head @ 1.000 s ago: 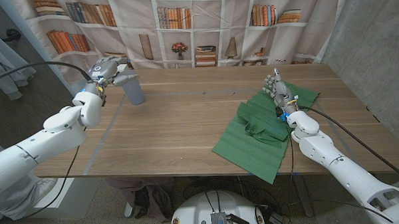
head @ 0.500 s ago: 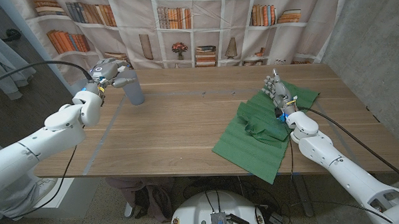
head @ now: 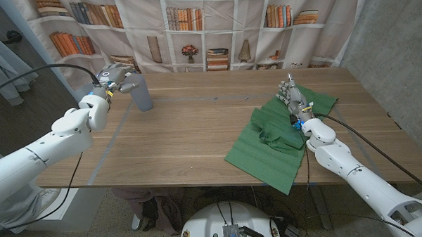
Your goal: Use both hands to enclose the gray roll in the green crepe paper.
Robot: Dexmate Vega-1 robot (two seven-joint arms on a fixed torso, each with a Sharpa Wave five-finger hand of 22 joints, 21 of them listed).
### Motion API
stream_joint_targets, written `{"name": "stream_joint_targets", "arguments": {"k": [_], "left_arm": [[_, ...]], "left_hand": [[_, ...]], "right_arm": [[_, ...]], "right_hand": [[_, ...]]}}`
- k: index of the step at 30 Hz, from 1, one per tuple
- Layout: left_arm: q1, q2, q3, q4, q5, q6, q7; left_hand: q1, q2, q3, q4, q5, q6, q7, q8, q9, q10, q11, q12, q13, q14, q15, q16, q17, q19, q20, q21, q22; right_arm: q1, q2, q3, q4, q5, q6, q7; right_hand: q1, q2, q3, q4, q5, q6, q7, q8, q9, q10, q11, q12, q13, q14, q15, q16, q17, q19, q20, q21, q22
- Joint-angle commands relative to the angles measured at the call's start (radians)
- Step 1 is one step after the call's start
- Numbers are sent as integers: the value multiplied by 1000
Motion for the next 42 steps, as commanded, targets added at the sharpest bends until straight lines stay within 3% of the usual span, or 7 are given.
{"name": "stream_joint_targets", "arguments": {"k": [1,7,20,26,42], "left_arm": [[-52,-18,45,40,26,15,-64],[-74,-31,64,72,28,9,-77],[-153,-67,120,150,49,-37,-118],[-174,-83,140,164,63,-39,-130],[-194,-89,173,175,97,-47,-169]], "left_hand": [[8,-6,8,1,-6,1,1,11,8,-5,-3,-2,6,-4,-101,-1,3,-5,3,-1,4],[-19,-33,-10,13,-21,1,1,21,17,-3,-2,1,14,-4,-100,0,6,-6,3,0,5],[-40,-46,-22,23,-27,23,0,42,26,11,-3,8,23,4,-100,4,8,-6,2,2,5],[-43,-52,-22,24,-29,108,0,91,36,60,-3,29,39,11,-108,6,10,2,-13,7,5],[-39,-58,-20,22,-28,183,2,127,34,112,-2,47,50,10,-113,8,12,-11,-15,3,5]], "right_arm": [[2,1,-2,0,1,-3,1],[5,0,-2,1,-1,0,4],[15,3,-8,8,-5,-1,10],[14,4,-6,8,-4,0,6],[22,6,-8,20,-1,0,17]], "right_hand": [[0,7,-4,0,1,7,3,3,3,9,3,2,5,8,-1,3,1,2,-5,7,2],[-2,7,-5,1,1,7,3,3,3,8,1,2,5,8,-1,3,1,2,-6,7,2],[-2,7,-5,1,0,7,3,3,3,8,2,1,5,8,-1,3,1,1,-6,7,2],[-2,7,-5,0,0,7,4,3,3,8,2,1,5,8,-1,3,1,1,-6,7,2],[-2,7,-4,-1,-1,6,3,2,3,7,3,1,5,7,-1,2,0,1,-6,7,1]]}}
